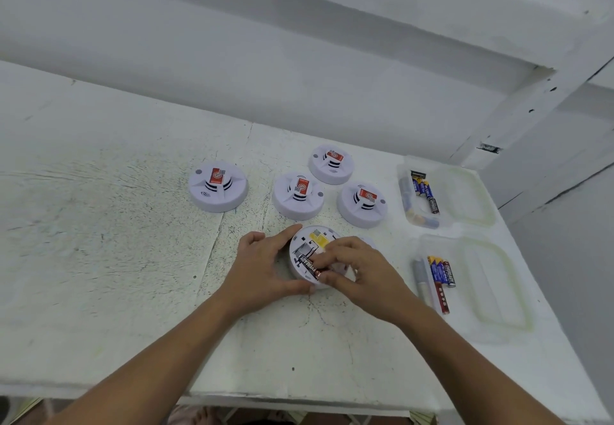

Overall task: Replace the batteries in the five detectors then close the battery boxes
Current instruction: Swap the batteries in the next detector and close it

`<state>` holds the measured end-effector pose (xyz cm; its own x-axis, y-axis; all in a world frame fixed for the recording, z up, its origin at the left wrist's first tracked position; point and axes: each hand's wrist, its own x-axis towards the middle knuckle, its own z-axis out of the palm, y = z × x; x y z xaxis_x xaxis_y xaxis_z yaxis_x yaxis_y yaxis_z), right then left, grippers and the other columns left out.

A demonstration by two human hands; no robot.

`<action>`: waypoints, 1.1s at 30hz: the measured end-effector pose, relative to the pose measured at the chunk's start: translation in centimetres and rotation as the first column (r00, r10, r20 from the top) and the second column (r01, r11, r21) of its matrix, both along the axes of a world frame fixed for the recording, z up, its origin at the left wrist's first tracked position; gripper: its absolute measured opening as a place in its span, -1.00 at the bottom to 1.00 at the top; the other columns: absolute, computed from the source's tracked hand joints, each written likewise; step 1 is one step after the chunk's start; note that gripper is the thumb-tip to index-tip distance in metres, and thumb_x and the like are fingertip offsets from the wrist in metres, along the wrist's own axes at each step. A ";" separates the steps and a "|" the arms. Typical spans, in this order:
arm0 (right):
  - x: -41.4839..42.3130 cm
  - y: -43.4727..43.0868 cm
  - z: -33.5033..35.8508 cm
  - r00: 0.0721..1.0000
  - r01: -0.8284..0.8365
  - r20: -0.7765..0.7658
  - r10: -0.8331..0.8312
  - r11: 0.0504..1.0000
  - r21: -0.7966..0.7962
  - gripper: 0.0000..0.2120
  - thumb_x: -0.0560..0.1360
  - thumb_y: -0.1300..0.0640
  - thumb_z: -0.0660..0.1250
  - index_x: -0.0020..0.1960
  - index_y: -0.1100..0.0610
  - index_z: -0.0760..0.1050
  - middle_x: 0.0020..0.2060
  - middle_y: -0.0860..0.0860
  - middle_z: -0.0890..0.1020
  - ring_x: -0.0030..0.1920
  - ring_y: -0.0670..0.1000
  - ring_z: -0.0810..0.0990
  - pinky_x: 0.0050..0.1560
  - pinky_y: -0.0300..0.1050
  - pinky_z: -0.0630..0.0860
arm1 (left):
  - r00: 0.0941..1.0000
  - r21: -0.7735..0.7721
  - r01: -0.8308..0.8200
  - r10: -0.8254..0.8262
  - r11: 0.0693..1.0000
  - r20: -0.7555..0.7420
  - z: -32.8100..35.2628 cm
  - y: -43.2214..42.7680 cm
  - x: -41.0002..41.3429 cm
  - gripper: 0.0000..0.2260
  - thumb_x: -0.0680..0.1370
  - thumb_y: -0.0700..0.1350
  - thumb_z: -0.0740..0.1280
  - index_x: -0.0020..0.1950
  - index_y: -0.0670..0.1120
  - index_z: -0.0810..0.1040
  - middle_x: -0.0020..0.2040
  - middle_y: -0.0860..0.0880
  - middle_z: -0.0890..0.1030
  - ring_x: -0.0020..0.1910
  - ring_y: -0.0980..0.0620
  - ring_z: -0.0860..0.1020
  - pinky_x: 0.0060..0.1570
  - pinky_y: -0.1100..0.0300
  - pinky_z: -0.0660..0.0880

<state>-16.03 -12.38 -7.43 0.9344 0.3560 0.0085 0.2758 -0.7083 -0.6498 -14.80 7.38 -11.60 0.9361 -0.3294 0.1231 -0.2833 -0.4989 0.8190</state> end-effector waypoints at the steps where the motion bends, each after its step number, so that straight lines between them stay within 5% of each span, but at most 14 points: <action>1: 0.1 0.0 -0.1 1.000 -0.003 0.003 0.003 1.000 0.026 -0.86 0.45 0.11 0.43 0.00 -0.04 0.64 -0.02 -0.22 0.61 0.15 -0.21 0.47 0.13 -0.33 0.40 | 1.000 0.006 -0.002 0.002 1.000 0.001 -0.3 0.0 0.1 -0.21 0.17 0.41 0.38 0.34 0.23 0.28 0.05 0.40 0.49 0.15 0.53 0.26 0.28 0.36 0.01; 6: 0.0 0.1 -0.3 1.000 0.030 -0.010 -0.029 0.995 0.094 -0.83 0.42 0.16 0.46 0.00 0.02 0.67 -0.02 -0.17 0.65 0.17 -0.26 0.47 0.11 -0.41 0.40 | 1.000 0.017 -0.009 0.009 1.000 0.027 -0.8 0.0 0.2 -0.18 0.18 0.41 0.38 0.38 0.21 0.27 0.03 0.40 0.49 0.16 0.52 0.26 0.28 0.37 0.00; 11: -0.2 0.3 -0.7 0.997 0.079 -0.008 -0.078 0.992 0.099 -0.84 0.42 0.15 0.46 0.00 0.00 0.68 -0.12 -0.46 0.55 0.17 -0.29 0.46 0.12 -0.44 0.38 | 1.000 0.034 0.005 -0.006 0.999 0.029 -1.1 0.1 0.6 -0.23 0.21 0.40 0.38 0.37 0.21 0.29 -0.03 0.41 0.51 0.12 0.43 0.37 0.26 0.39 -0.02; 20: -0.1 0.5 -0.8 0.999 0.052 0.004 -0.052 0.995 0.082 -0.81 0.42 0.17 0.45 0.03 0.02 0.67 -0.11 -0.57 0.50 0.18 -0.30 0.43 0.12 -0.49 0.34 | 0.999 0.067 0.013 -0.017 0.998 0.050 -1.7 0.1 0.8 -0.19 0.23 0.43 0.35 0.40 0.13 0.31 -0.02 0.43 0.49 0.12 0.42 0.38 0.28 0.39 -0.04; 33: -0.7 0.3 -2.4 0.989 0.001 0.145 -0.012 0.997 0.078 -0.76 0.45 0.06 0.28 0.02 0.08 0.65 0.03 -0.19 0.65 0.25 -0.17 0.43 0.20 -0.25 0.42 | 0.998 0.049 -0.012 0.009 0.999 0.063 -1.2 -0.2 0.6 -0.26 0.23 0.42 0.33 0.34 0.24 0.24 -0.03 0.46 0.45 0.10 0.53 0.31 0.28 0.33 0.01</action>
